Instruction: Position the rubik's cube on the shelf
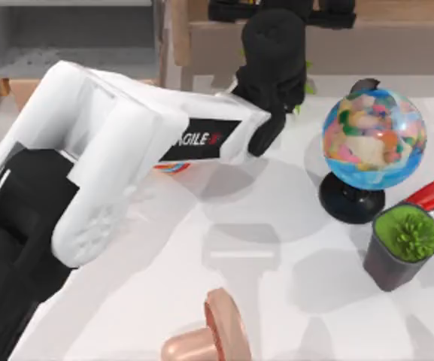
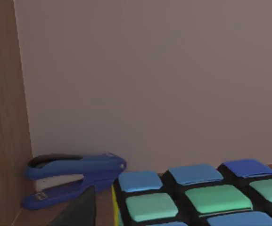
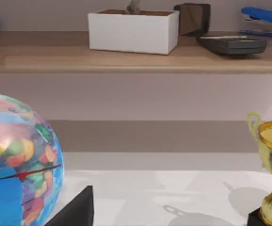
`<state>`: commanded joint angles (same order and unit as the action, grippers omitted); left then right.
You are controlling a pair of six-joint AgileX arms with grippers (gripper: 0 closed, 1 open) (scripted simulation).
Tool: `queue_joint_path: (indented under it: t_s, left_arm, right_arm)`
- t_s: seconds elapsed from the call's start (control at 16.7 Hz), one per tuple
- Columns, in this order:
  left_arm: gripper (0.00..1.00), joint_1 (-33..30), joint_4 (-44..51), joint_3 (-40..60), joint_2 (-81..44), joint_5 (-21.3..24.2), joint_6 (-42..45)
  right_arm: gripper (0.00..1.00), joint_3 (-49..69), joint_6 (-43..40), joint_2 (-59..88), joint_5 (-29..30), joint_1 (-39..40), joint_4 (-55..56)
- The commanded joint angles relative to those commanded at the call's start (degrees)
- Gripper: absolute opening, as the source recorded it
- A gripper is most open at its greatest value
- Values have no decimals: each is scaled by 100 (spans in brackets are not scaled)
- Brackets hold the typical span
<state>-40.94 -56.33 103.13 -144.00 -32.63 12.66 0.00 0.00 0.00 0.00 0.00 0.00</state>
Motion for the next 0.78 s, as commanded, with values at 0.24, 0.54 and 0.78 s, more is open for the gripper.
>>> queue_joint_path:
  t_s: [0.24, 0.54, 0.78]
  left_arm:
    - [100, 135, -507, -1218, 782, 1063, 748]
    - [100, 792, -1333, -3312, 1987, 2860, 2112]
    - [100, 1927, -1969, -5099, 2810, 4351, 3380]
  right_arm:
    - [100, 0, 0, 0, 0, 0, 0]
    - [100, 0, 0, 0, 0, 0, 0]
    - [100, 0, 0, 0, 0, 0, 0]
